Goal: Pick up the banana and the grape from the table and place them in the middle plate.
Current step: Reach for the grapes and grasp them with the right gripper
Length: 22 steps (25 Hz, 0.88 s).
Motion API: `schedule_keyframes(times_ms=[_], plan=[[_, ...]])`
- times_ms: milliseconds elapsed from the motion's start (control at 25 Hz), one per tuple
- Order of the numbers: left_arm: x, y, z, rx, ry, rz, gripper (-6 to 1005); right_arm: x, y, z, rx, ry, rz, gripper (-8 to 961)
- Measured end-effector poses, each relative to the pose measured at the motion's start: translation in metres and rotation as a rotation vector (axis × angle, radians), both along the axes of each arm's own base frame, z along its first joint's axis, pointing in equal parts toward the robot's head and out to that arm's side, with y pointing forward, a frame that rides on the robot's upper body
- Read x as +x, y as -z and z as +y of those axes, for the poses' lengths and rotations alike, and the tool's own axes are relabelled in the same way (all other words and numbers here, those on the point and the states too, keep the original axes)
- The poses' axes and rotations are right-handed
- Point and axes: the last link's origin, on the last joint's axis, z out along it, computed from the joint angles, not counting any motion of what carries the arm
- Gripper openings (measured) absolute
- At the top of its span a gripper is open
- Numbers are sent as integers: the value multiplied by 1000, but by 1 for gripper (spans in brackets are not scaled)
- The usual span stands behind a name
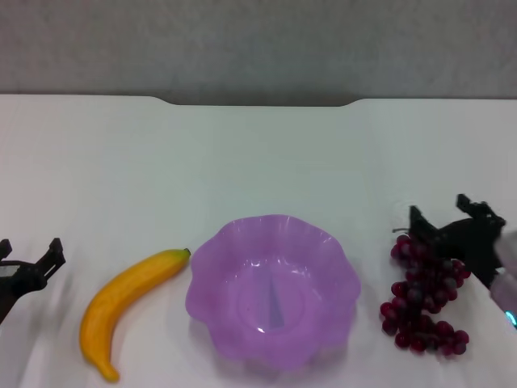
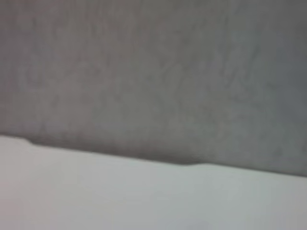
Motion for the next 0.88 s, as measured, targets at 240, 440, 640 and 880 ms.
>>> schedule_keyframes(times_ms=[240, 440, 640, 880], plan=[[0, 0, -1, 1, 0, -1, 890, -37, -11, 3, -55, 22, -63, 835], [0, 0, -1, 1, 0, 0, 889, -51, -34, 4, -74, 69, -10, 833], [0, 0, 0, 0, 1, 1, 889, -47, -50, 17, -195, 203, 48, 833], [0, -1, 1, 9, -5, -5, 889, -41, -37, 25, -326, 299, 53, 833]])
